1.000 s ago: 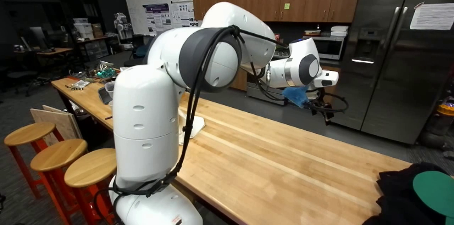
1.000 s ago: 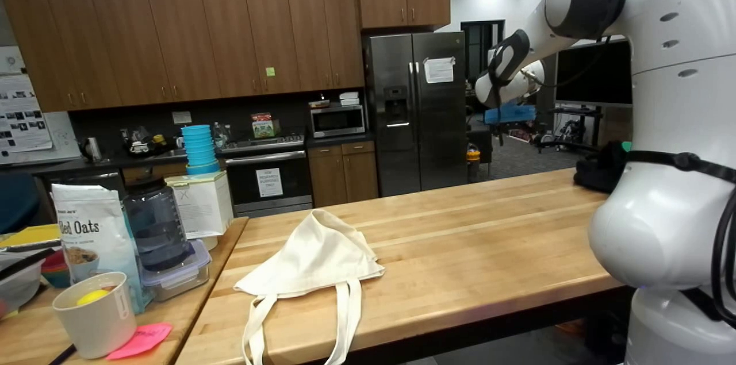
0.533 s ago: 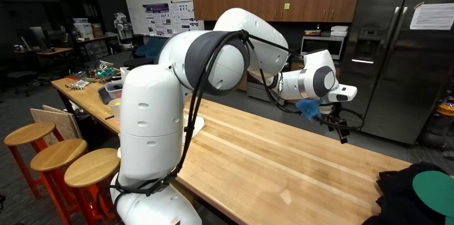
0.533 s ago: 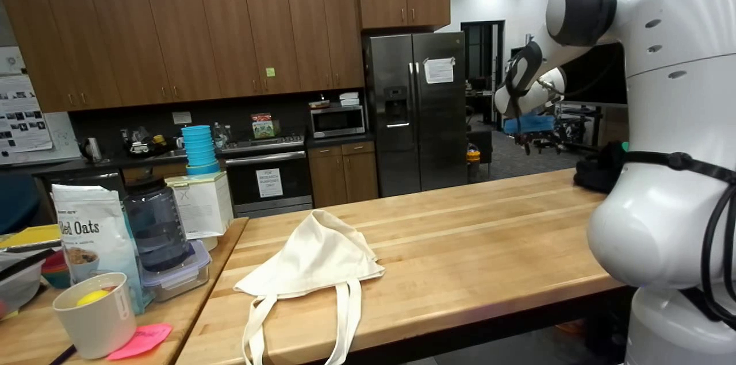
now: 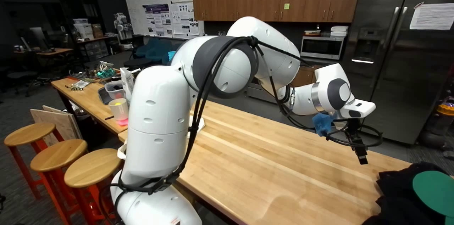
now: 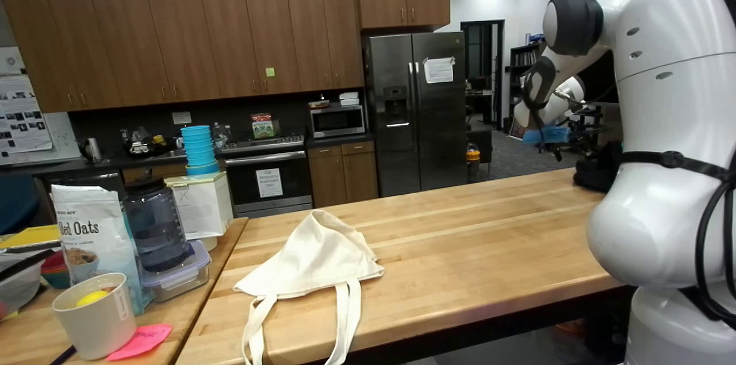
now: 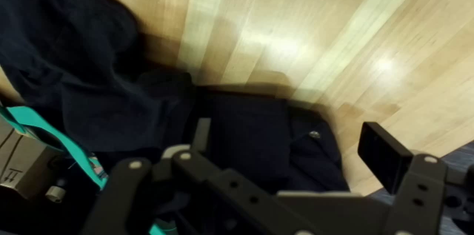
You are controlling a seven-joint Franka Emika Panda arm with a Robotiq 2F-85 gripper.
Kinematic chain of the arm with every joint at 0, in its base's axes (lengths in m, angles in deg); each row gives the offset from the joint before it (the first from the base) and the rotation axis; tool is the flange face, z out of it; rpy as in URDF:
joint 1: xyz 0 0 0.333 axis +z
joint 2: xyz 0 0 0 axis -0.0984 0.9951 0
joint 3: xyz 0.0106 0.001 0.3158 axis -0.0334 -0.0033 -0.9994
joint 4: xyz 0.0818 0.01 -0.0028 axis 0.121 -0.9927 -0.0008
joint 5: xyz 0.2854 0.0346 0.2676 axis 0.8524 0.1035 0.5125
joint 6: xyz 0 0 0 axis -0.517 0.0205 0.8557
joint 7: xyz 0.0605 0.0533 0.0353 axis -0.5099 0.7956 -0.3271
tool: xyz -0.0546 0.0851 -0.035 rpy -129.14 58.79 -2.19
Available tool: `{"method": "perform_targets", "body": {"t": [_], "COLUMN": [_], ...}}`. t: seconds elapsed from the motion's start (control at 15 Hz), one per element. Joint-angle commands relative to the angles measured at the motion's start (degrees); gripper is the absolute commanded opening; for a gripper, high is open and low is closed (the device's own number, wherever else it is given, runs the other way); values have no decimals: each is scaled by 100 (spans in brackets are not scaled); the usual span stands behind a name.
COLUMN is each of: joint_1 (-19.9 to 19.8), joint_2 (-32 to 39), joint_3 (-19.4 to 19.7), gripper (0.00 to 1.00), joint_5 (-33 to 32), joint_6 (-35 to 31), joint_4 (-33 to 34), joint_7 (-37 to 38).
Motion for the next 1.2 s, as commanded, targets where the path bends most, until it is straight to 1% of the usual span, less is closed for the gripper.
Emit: {"method": "perform_targets", "body": {"t": [0.0, 0.13, 0.27, 0.53, 0.73, 0.87, 1.13], "joint_1": [68, 74, 41, -27, -107, -159, -314], "joint_2": [33, 3, -5, -22, -8, 31, 150], "joint_3": [221, 276, 247, 126, 46, 22, 22], "gripper": [100, 100, 100, 100, 100, 100, 100], "joint_5": [-615, -1055, -1372, -1830, -1950, -1967, -1972], "joint_6": [95, 205, 408, 980, 1304, 1382, 1278], "joint_4": [115, 127, 174, 233, 245, 271, 398], "joint_7": [961, 1498, 1918, 2376, 2639, 2830, 2930]}}
